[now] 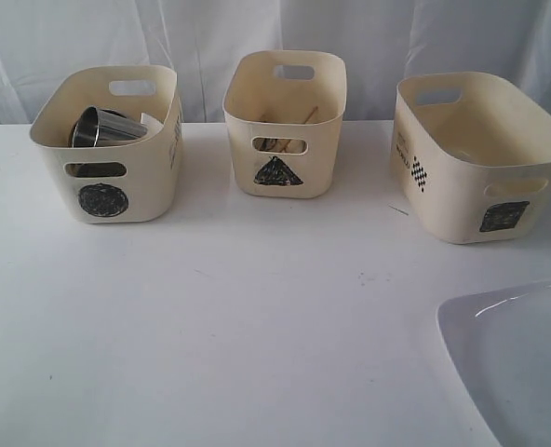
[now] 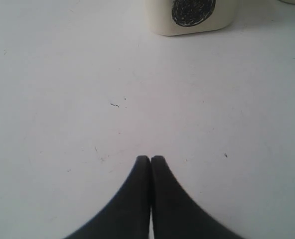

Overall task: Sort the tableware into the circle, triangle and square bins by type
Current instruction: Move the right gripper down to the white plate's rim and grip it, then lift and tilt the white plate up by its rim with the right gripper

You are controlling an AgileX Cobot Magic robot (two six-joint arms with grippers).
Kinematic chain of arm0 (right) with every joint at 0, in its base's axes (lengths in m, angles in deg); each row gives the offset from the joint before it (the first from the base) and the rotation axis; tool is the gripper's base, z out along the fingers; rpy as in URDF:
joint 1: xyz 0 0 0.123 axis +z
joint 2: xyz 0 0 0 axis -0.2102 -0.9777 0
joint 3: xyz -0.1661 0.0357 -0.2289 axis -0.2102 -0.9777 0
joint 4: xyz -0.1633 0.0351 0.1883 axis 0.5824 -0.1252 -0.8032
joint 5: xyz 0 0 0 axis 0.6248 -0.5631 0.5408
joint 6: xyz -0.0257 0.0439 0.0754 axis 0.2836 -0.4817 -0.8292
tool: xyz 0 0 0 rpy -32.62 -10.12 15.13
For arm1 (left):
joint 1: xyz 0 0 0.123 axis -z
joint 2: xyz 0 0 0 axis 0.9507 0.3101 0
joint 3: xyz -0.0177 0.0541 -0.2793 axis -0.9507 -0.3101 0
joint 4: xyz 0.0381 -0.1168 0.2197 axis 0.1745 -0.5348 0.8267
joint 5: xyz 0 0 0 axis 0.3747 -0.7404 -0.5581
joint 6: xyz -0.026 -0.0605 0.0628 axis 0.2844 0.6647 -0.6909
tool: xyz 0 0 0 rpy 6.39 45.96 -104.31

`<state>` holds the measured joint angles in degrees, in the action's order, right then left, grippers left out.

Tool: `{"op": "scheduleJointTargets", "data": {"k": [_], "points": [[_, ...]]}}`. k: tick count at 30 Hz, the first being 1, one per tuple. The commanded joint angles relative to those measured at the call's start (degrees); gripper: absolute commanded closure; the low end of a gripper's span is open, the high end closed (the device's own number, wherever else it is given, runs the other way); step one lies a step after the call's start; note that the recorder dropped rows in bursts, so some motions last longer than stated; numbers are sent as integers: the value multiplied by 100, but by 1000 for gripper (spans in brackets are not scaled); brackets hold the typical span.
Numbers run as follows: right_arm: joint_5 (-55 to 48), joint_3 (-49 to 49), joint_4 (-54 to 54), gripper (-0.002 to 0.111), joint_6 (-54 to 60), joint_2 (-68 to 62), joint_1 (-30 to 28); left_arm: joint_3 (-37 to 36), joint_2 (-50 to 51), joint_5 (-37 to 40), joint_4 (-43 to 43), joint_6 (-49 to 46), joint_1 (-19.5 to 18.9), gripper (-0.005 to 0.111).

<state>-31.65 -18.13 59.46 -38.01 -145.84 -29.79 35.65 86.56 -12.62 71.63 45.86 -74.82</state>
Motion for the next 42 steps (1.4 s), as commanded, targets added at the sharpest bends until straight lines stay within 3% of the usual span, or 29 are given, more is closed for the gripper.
{"op": "scheduleJointTargets", "data": {"k": [1, 7, 15, 20, 25, 33, 40, 42], "points": [[200, 42, 189, 46, 14, -46, -558, -15, -22, -8, -63, 41, 19, 107], [280, 38, 168, 46, 94, -206, -887, -15, -22, -8, -63, 41, 19, 107], [711, 38, 83, 46, 324, -707, -889, -15, -22, -8, -63, 41, 19, 107], [1016, 38, -650, 46, 1077, -1250, -889, -15, -22, -8, -63, 41, 19, 107], [1294, 38, -1858, 46, 2571, -1488, -889, -15, -22, -8, -63, 41, 19, 107], [2065, 38, -1881, 46, 2585, -1488, -889, -15, -22, -8, -63, 41, 19, 107], [2140, 38, -1881, 69, 2748, -1598, -889, -15, -22, -8, -63, 41, 19, 107], [2098, 38, -1906, 70, 2761, -1715, -876, -15, -22, -8, -63, 41, 19, 107]]}}
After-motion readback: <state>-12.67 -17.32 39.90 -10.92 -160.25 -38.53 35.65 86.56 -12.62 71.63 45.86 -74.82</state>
